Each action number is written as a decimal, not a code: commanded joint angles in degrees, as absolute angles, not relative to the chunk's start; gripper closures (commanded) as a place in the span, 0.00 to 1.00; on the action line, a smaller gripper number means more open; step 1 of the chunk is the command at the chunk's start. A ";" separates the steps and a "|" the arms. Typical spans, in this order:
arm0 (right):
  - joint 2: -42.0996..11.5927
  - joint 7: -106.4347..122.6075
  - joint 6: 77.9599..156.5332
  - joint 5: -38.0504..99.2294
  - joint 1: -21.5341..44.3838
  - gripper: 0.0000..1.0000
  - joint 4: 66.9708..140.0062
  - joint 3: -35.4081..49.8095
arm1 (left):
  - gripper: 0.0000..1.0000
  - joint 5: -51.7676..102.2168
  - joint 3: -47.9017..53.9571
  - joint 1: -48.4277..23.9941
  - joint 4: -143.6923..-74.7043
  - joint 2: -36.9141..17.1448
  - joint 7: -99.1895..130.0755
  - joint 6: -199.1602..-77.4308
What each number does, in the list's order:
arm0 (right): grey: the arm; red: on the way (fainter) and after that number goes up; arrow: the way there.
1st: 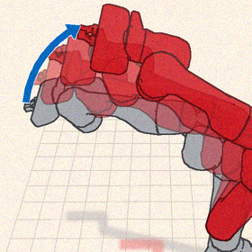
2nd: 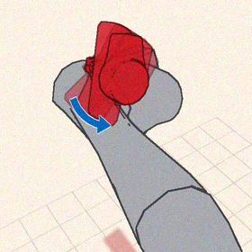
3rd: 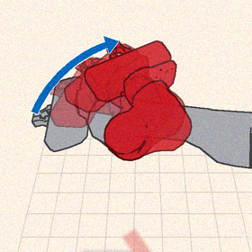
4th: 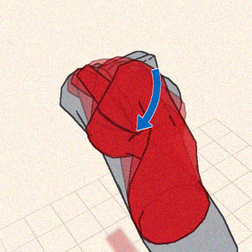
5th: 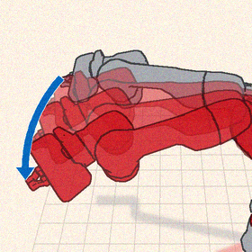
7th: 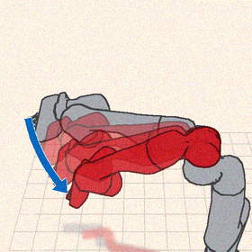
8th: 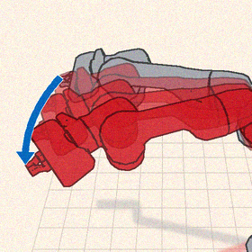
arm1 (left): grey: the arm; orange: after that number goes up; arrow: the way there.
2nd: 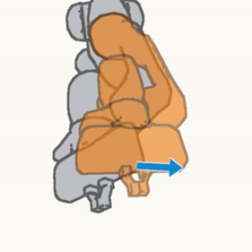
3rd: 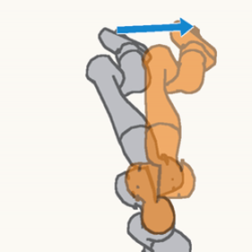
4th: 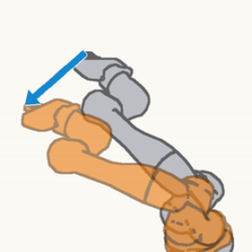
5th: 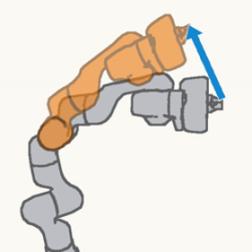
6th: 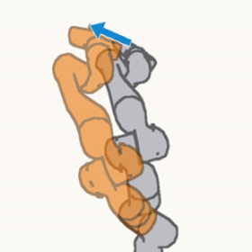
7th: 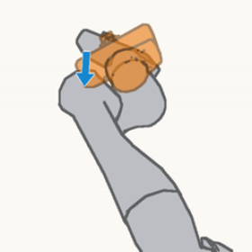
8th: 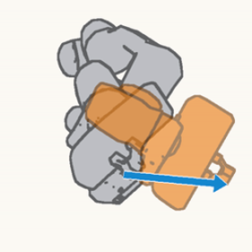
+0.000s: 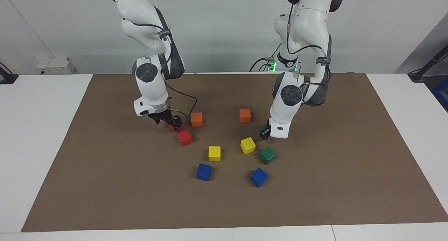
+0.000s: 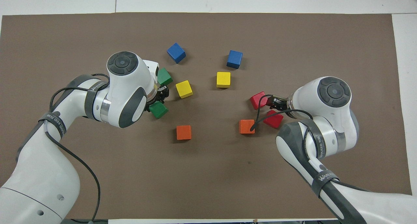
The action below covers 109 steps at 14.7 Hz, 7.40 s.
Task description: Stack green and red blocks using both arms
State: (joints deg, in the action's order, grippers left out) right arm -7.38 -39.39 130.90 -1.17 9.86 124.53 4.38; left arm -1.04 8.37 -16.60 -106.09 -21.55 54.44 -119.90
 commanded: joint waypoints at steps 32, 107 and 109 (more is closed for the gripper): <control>-7.12 -41.40 128.76 2.29 11.43 0.00 124.72 4.57 | 1.00 -5.36 7.12 8.88 -95.27 -26.80 -1.14 -119.00; -13.45 10.82 129.40 0.70 -7.56 0.00 116.38 3.87 | 0.00 -5.89 7.29 -18.19 -84.37 -36.91 54.49 -120.06; -12.05 10.37 124.48 0.70 -7.12 0.00 113.40 3.87 | 0.00 -5.80 7.29 -18.19 -84.55 -36.83 55.37 -120.23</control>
